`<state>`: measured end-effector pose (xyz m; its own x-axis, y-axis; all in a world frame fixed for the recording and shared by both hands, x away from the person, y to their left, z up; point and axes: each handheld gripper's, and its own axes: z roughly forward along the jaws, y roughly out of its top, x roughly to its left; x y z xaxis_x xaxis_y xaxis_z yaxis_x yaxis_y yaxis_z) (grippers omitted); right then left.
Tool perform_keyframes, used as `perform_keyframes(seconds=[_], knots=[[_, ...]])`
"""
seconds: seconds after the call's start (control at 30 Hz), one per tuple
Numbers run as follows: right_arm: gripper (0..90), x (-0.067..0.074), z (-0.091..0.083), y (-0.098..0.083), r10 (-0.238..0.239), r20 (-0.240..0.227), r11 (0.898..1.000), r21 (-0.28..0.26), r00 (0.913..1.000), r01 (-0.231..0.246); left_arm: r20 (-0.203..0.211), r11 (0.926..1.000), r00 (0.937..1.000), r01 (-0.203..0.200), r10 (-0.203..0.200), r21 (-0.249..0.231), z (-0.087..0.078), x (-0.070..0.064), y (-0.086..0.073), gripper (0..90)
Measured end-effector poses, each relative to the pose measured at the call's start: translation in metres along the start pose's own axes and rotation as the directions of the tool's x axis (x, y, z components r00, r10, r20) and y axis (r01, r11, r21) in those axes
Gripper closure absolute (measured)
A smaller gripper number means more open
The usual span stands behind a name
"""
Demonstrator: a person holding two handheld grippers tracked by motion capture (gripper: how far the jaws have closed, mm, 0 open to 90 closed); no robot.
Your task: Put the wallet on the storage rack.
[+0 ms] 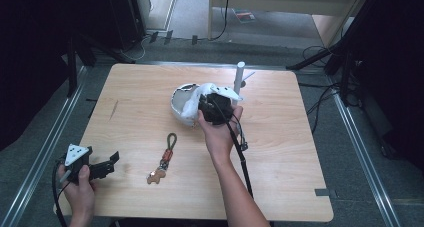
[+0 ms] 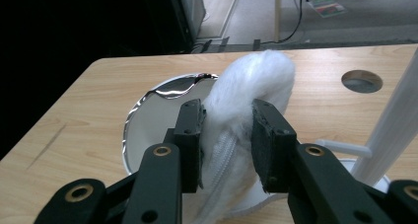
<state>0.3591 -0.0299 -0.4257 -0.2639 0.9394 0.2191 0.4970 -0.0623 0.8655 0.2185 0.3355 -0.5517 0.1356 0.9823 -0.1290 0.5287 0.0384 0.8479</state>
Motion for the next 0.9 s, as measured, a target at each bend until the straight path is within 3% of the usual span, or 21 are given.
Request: perform_keyframes(seconds=[0.1, 0.33, 0.53, 0.67, 0.9], knots=[[69.4, 0.004, 0.007, 0.001, -0.022, 0.036, 1.000, 0.007, 0.9991, 0.022, 0.000, 1.0000, 1.0000, 0.001, -0.001, -0.001, 0.000, 0.000, 0.000, 0.0], [69.2, 0.001, 0.018, -0.003, -0.044, 0.070, 0.998, 0.049, 0.9966, 0.040, 0.001, 1.0000, 1.0000, 0.000, 0.000, 0.001, 0.000, 0.000, 0.000, 0.0], [61.9, -0.005, 0.020, -0.005, -0.045, 0.037, 0.997, 0.066, 0.9983, 0.042, -0.001, 1.0000, 1.0000, 0.000, 0.000, 0.004, 0.000, 0.000, 0.000, 0.0], [50.9, -0.009, 0.017, -0.009, -0.029, 0.002, 0.998, 0.055, 0.9996, 0.029, 0.000, 1.0000, 1.0000, 0.001, -0.001, 0.002, 0.000, 0.000, 0.000, 0.0], [48.1, -0.017, 0.010, -0.013, -0.021, -0.041, 0.998, 0.050, 0.9989, 0.023, -0.001, 1.0000, 1.0000, 0.000, 0.000, 0.002, 0.000, 0.000, 0.000, 0.0]])
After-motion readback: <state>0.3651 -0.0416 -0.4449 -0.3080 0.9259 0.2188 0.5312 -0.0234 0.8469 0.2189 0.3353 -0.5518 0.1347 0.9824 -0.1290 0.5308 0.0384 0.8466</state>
